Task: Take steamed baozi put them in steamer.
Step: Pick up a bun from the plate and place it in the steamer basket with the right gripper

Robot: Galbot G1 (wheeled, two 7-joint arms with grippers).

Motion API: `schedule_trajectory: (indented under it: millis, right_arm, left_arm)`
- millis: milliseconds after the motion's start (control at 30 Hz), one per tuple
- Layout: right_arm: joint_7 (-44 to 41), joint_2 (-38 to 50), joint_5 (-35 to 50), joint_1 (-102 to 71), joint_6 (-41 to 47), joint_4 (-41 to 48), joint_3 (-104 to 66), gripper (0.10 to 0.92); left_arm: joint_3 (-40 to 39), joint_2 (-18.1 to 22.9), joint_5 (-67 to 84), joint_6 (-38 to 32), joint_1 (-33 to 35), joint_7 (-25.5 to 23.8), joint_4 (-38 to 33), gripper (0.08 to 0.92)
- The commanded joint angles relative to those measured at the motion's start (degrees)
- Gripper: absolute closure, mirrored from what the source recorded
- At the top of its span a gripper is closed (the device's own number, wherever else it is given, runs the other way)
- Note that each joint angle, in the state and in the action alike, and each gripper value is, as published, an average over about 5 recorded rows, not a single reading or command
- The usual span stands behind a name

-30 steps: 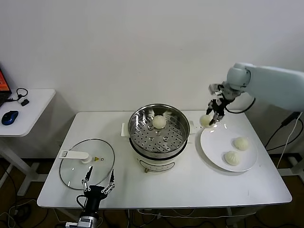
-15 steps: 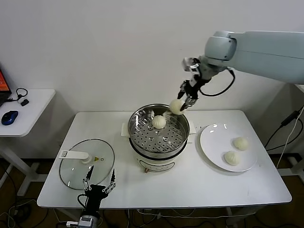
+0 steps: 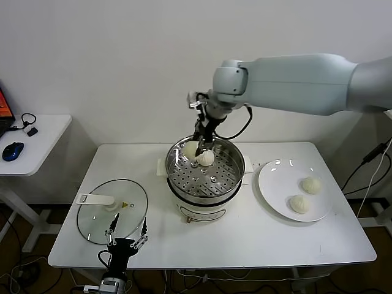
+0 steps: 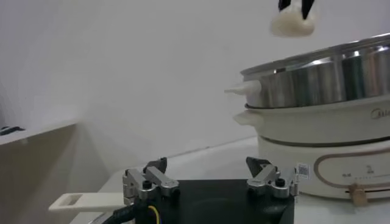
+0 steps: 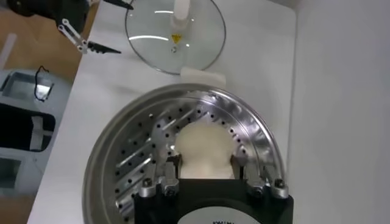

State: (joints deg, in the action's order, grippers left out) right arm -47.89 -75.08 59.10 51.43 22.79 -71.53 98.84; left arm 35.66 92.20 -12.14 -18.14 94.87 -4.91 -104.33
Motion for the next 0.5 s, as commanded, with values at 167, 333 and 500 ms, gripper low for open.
schedule_trajectory:
  millis: [167, 333, 500]
  right_arm:
    - [1.39, -6.55, -2.46, -9.16, 1.77, 8.97, -1.17, 0.462]
    - [0.76, -6.65, -3.05, -9.83, 1.24, 9.72, -1.22, 0.46]
    - [0.27, -6.46, -3.47, -10.15, 0.87, 9.5, -1.13, 0.457]
  left_arm:
    - [0.38, -0.46, 0.55, 0.2, -0.13, -0.17, 0.36, 0.177]
    - [0.5, -0.51, 0.58, 0.15, -0.19, -0.28, 0.74, 0.177]
    - [0.29, -0.38, 0.48, 0.11, -0.19, -0.42, 0.87, 0.177]
